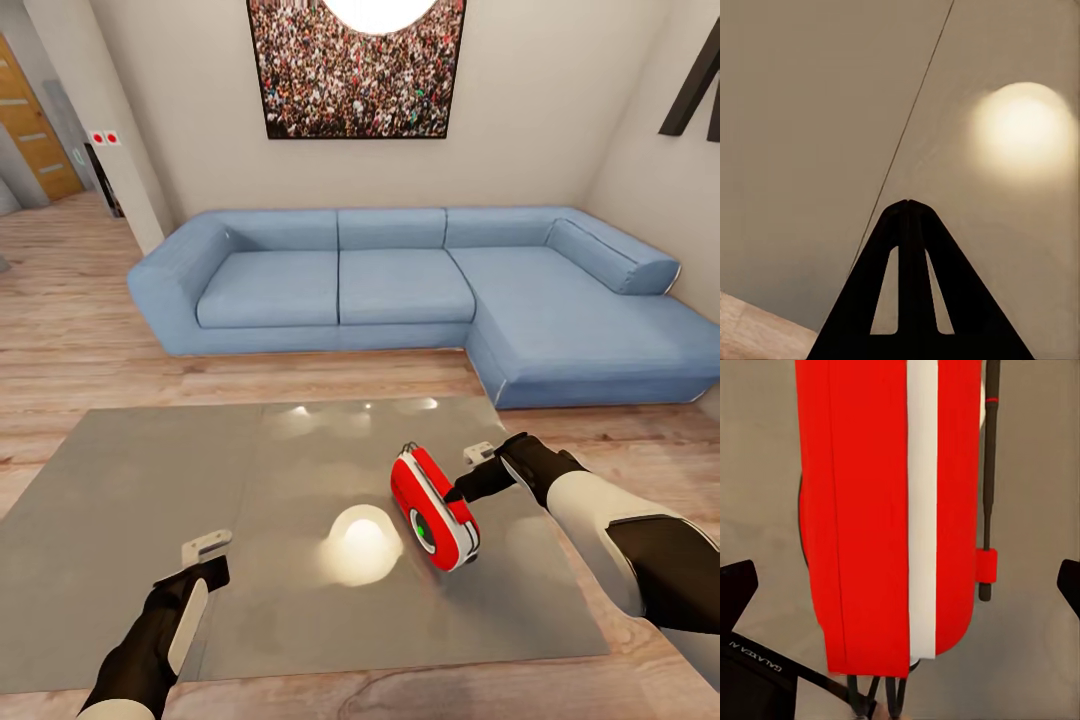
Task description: Turn on the radio receiver that's on the table in the living room.
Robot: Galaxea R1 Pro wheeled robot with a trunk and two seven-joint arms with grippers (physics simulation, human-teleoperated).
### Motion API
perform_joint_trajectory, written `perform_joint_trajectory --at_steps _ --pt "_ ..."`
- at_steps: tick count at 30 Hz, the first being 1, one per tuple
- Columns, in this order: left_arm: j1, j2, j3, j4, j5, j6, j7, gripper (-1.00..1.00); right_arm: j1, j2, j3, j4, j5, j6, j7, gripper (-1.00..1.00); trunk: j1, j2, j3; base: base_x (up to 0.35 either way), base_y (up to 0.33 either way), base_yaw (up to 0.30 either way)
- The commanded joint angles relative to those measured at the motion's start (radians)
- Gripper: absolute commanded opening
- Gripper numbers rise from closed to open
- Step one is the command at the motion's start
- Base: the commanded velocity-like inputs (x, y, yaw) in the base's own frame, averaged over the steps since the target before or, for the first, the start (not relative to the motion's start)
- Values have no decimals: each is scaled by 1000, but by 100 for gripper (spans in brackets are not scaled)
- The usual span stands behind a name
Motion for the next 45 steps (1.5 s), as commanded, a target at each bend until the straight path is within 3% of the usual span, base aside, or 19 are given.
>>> perform_joint_trajectory --at_steps 1,37,45 --pt "0 0 0 0 0 0 0 -100 0 0 0 0 0 0 0 100 -4 7 3 0 0 0" --pt "0 0 0 2 0 0 1 -100 0 -2 -1 -3 6 -2 -3 100 -142 259 116 0 0 0" --pt "0 3 0 2 0 0 2 -100 0 -2 -1 -3 3 -2 -53 100 -173 315 141 -1 0 0"
